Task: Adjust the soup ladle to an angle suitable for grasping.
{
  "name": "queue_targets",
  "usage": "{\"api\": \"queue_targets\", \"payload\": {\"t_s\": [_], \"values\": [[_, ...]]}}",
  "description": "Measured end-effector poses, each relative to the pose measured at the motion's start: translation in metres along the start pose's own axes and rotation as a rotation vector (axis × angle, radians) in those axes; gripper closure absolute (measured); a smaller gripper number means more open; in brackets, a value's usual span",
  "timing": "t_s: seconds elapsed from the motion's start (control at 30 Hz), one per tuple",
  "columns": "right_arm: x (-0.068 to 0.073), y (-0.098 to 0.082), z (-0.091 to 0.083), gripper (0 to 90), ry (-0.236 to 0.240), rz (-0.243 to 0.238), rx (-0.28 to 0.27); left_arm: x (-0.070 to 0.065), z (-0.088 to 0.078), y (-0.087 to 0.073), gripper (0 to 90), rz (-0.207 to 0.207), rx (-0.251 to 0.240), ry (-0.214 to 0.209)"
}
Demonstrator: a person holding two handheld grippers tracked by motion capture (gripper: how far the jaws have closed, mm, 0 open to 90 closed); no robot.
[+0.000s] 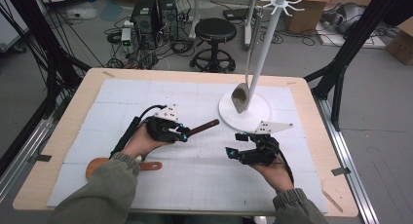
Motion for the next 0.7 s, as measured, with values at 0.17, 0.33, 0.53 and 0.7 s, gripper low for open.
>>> {"api": "queue_targets", "payload": {"t_s": [0.17, 0.33, 0.53, 0.7], "values": [[0.006, 0.013, 0.016, 29.7, 0.017, 0.005, -0.005, -0.004, -0.003, 0.010, 73.2, 0.006, -0.032, -0.005], [0.007, 0.025, 0.026, 31.3, 0.000, 0.040, -0.044, -0.008, -0.005, 0.022, 73.2, 0.031, -0.054, -0.016], [0.008, 0.041, 0.029, 37.3, 0.000, 0.070, -0.105, -0.014, -0.004, 0.031, 73.2, 0.050, -0.082, -0.027], [0.011, 0.050, 0.034, 41.2, -0.020, 0.081, -0.118, -0.019, -0.003, 0.039, 73.2, 0.065, -0.088, -0.034]]}}
Point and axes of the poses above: each handheld gripper's, and its own axes: z roughly forward along the jaws, y roughly out of its top, x roughly to its left, the point moved 3 cm from there along z, roughly forward along the jaws, and after that the axes turned 10 degrees about -x, right-handed, at the moved point
